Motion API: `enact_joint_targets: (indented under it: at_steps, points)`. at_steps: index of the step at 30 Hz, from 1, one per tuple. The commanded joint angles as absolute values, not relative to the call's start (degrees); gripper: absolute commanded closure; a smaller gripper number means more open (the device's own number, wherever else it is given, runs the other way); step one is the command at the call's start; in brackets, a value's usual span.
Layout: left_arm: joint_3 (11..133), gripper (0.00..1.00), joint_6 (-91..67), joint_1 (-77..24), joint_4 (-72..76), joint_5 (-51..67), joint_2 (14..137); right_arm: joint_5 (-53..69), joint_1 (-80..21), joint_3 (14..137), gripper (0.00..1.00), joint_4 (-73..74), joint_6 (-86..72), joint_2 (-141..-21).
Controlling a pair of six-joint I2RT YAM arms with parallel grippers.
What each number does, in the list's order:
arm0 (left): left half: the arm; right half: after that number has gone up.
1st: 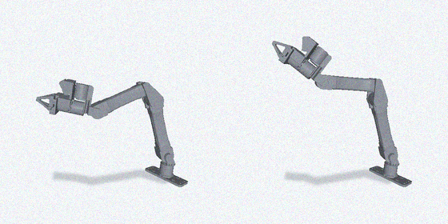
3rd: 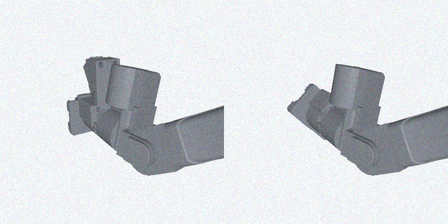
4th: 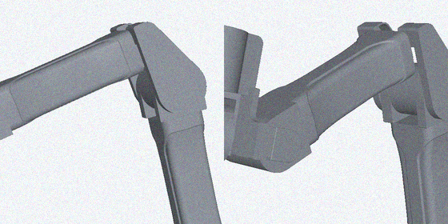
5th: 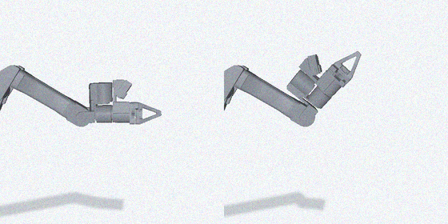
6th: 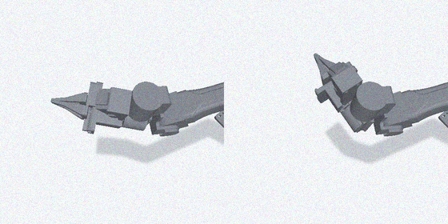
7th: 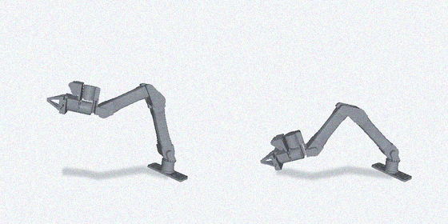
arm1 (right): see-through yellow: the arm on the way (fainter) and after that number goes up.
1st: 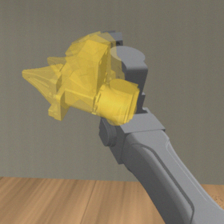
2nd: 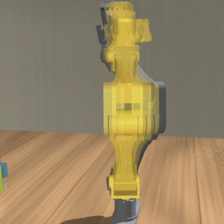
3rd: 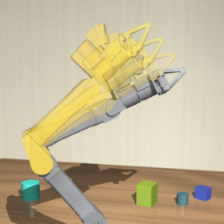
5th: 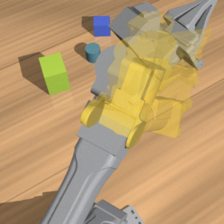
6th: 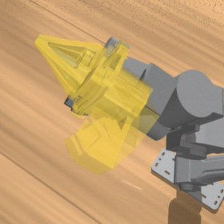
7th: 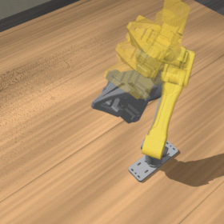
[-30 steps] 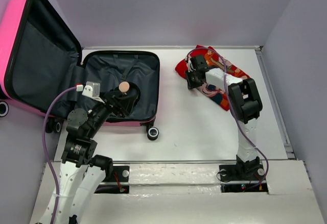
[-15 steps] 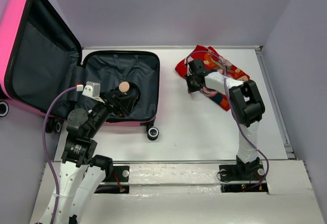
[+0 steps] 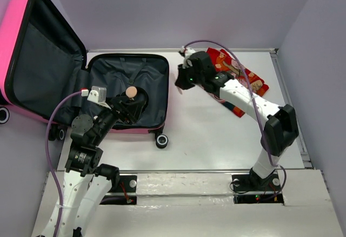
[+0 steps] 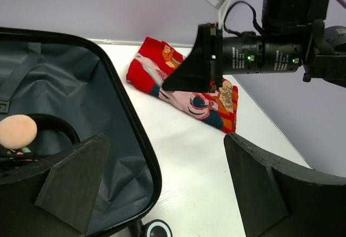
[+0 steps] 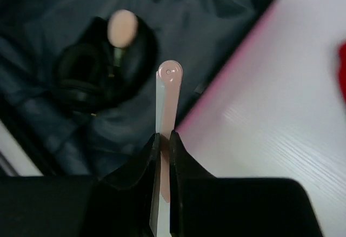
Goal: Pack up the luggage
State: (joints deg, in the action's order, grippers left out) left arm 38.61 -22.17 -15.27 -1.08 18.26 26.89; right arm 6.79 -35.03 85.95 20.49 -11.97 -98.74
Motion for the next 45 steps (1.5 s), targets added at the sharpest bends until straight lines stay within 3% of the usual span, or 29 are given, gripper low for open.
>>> enact_joint_targets:
  at_steps: [1,2,5,10,12,15,20,28,30,32,35,37,43,44,45]
  points:
    - [40.0,0.01,-22.2,-14.8,1.4,19.2,26.8,14.9,-43.1,98.9,0.87,14.3,-18.1,-105.5]
    - [40.1,0.01,-22.2,-14.7,1.4,18.7,26.6,17.4,-43.1,103.8,0.54,14.3,-20.6,-109.5]
    - [40.2,0.01,-21.9,-14.8,0.7,17.7,26.4,15.1,-43.1,105.7,0.25,15.4,-21.5,-112.0]
    - [40.3,0.01,-22.0,-14.9,0.7,17.8,26.0,8.6,-39.9,94.9,0.27,14.1,-20.5,-105.0]
    - [40.3,0.01,-22.0,-15.2,0.7,17.8,25.7,5.0,-33.3,84.0,0.39,13.2,-20.7,-100.4]
    - [40.3,0.01,-22.1,-15.3,0.8,17.8,25.5,0.3,-27.6,78.3,0.47,14.9,-19.2,-98.0]
    - [40.3,0.01,-21.9,-15.3,0.4,16.4,25.8,-9.0,-21.1,79.1,0.44,21.2,-13.9,-104.1]
    - [40.3,0.01,-21.5,-15.1,0.5,16.2,26.8,-15.7,-20.0,92.6,0.41,30.6,-6.9,-119.6]
    - [40.2,0.01,-21.5,-15.0,0.6,16.4,27.2,-18.1,-20.0,94.0,0.48,31.4,-6.2,-122.2]
    - [40.1,0.01,-21.8,-15.0,1.0,16.5,27.4,-18.5,-20.0,92.5,0.66,32.4,-6.9,-122.3]
    - [39.9,0.01,-22.8,-14.9,1.8,17.8,28.6,-18.9,-20.0,86.6,0.82,32.3,-9.3,-119.3]
    - [39.7,0.01,-23.5,-14.9,2.5,19.6,30.1,-18.3,-20.0,82.4,0.86,31.8,-10.8,-116.6]
    - [38.8,0.01,-27.2,-14.9,6.3,23.8,33.6,-16.0,-20.0,59.1,0.83,24.6,-16.1,-99.3]
    - [38.6,0.01,-27.8,-14.9,6.9,24.3,33.8,-16.0,-20.0,58.4,0.76,25.7,-16.9,-96.9]
    - [38.6,0.01,-28.3,-15.0,7.6,25.3,34.7,-13.7,-20.0,56.3,0.54,25.1,-17.7,-91.9]
